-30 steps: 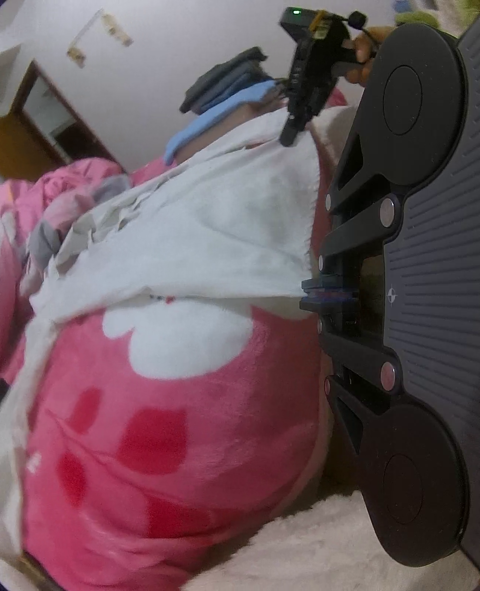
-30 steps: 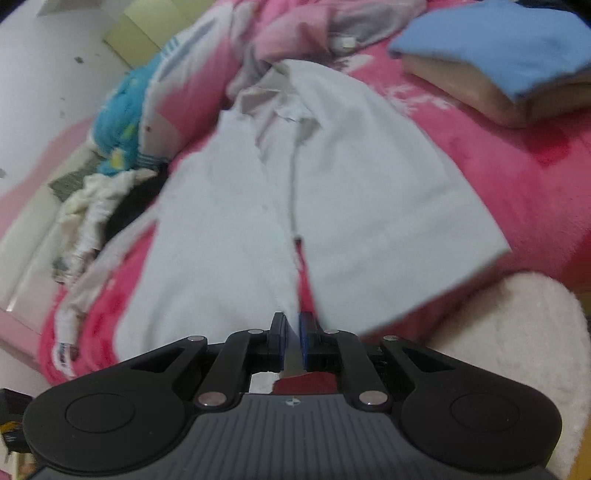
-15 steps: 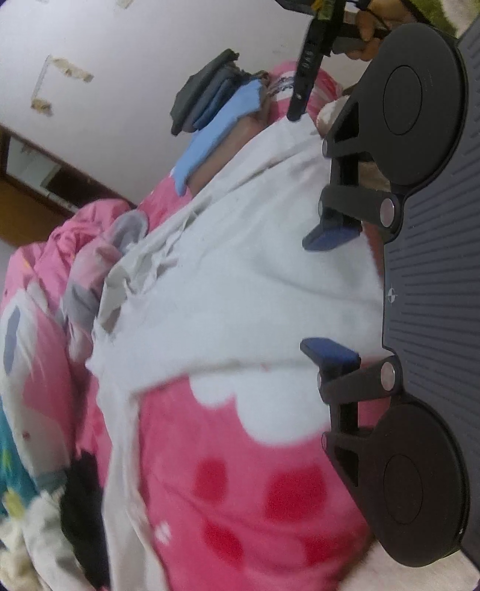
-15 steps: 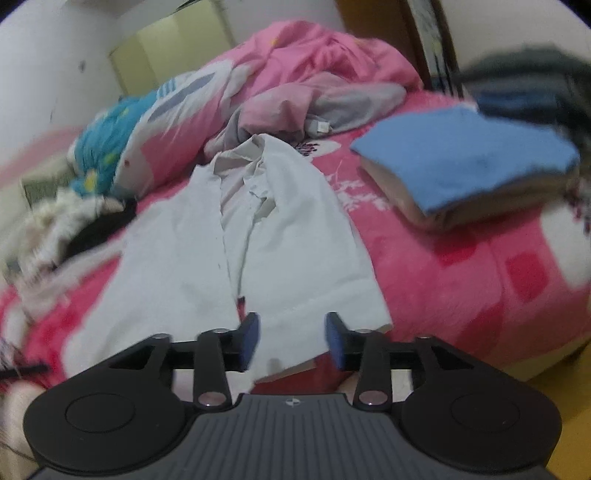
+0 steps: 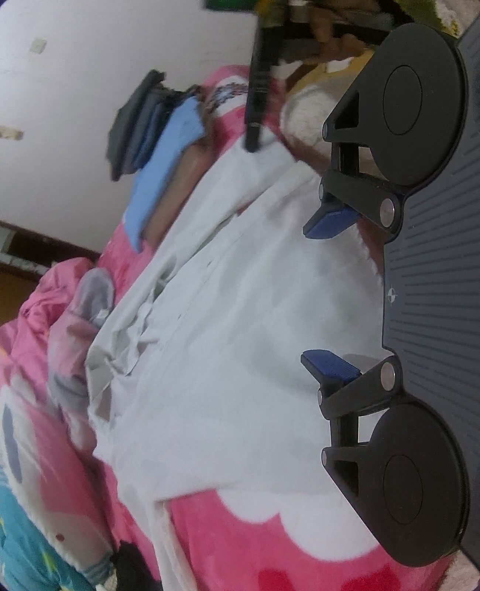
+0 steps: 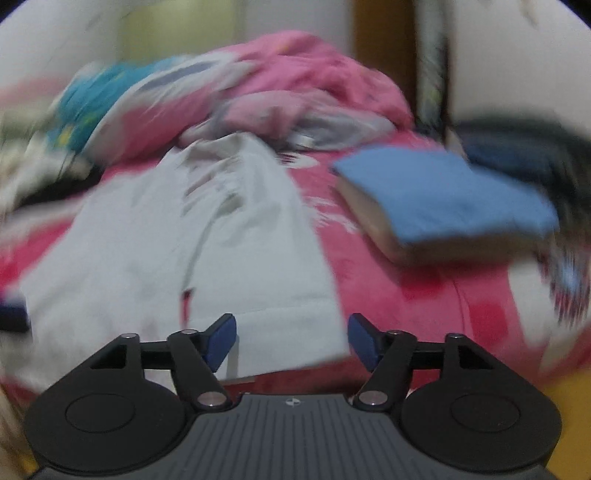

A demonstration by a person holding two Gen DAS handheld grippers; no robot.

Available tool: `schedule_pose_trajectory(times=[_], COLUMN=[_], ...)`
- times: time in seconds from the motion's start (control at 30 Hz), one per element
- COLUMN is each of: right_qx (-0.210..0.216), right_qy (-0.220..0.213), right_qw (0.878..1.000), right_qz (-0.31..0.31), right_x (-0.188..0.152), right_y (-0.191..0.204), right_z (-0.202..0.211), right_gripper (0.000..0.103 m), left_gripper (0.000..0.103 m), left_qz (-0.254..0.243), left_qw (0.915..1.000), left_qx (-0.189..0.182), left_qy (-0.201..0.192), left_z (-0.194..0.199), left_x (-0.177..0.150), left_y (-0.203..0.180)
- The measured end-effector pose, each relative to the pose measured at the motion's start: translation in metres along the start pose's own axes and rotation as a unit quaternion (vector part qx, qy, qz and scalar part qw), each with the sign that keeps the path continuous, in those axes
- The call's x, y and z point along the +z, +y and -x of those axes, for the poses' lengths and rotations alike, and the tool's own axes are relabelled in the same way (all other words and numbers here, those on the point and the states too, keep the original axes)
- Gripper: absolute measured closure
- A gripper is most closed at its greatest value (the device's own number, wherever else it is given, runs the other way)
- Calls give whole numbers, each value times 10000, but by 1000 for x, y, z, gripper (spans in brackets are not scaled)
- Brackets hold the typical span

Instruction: Fold clothes

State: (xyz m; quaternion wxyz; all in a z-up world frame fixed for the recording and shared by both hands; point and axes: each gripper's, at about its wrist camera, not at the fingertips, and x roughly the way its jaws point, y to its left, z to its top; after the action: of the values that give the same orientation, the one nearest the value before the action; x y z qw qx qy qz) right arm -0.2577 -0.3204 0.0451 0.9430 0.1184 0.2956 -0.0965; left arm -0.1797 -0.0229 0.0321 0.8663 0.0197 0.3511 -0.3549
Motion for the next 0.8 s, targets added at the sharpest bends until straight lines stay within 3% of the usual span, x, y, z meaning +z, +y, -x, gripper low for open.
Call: schedule_pose_trajectory(times=[0.1, 0.2, 0.3, 0.33, 0.37, 0.6, 0.8], right_qx=[408, 547, 563, 646, 752, 1702, 2684], right_qy=[282, 487, 422, 404, 378, -128, -441], right_qw=[9927, 9893, 9929, 9925, 9913, 9731, 9501], right_qz=[-1096, -1259, -964, -960, -1014, -1548, -1524], right_x=[4, 3, 7, 8, 10, 51, 122], right_y=[-36, -44, -41, -43, -45, -55, -47], right_z=[-15, -26, -20, -17, -15, -3, -17], right_gripper=[33, 45, 74, 90, 96, 100, 101], left_gripper=[36, 36, 36, 36, 36, 36, 36], left_qz=[-416, -592, -673, -721, -786, -1248, -1125], left_qw=[9991, 9982, 9976, 9973, 9967, 9919, 9931], left_qx=[29, -10, -83, -102, -116, -179, -191], left_qy=[59, 79, 118, 132, 145, 152, 270], left_z=[-8, -15, -22, -24, -27, -40, -47], left_x=[-1, -1, 0, 0, 0, 0, -3], left_y=[-15, -26, -33, -36, -39, -60, -61])
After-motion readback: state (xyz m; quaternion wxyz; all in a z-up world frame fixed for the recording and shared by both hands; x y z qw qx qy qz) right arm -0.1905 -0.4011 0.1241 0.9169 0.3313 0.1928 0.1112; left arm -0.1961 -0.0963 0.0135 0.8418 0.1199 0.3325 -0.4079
